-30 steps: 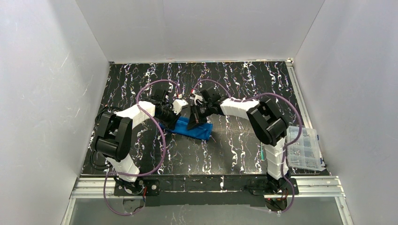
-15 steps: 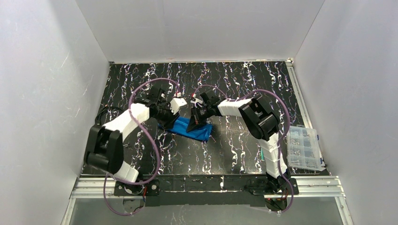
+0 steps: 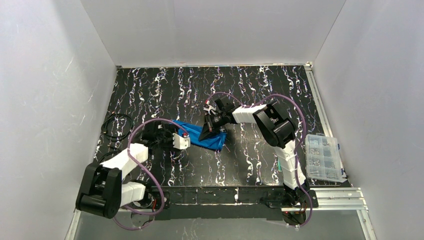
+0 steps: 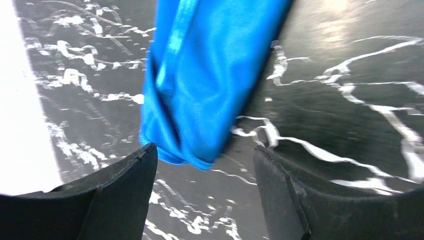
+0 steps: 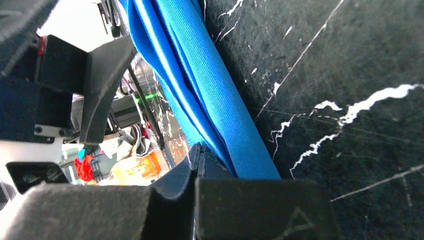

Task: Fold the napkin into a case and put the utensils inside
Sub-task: Pick up the smaller rectangle-folded napkin from the center of the board.

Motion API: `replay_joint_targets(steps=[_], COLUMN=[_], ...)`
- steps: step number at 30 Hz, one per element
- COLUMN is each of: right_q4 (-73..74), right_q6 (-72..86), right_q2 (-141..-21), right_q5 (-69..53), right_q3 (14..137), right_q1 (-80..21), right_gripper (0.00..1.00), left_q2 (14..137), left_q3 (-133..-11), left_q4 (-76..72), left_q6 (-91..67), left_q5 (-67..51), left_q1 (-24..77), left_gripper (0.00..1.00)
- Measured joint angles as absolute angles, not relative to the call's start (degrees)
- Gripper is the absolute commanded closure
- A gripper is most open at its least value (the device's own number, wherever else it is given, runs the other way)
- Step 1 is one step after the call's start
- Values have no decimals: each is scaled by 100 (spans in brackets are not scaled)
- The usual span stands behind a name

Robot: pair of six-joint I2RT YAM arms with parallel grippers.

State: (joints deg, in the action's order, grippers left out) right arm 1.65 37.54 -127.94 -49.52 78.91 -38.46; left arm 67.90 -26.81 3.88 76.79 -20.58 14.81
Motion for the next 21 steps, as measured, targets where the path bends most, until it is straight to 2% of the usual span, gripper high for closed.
replay_joint_targets(steps=[4,8,21], right_q4=[143,43,-412], right_q6=[3819,3929,4278], right_q2=[-12801,-12811,-12820], right_q5=[-4982,-4989,-5059], right_q3=[7891,7891,7743], right_q1=[-3815,-3789,-3601], right_gripper=[99,99,99], left_q2=[7113,7325,7677], left_q3=[-2200,-1911,-1951], left_q4=[-1356,-2202,-2401], left_q6=[8213,8652,9603], left_q5=[-2244,-2497,-3242], left_q1=[1186,926,718], left_gripper=[30,29,28])
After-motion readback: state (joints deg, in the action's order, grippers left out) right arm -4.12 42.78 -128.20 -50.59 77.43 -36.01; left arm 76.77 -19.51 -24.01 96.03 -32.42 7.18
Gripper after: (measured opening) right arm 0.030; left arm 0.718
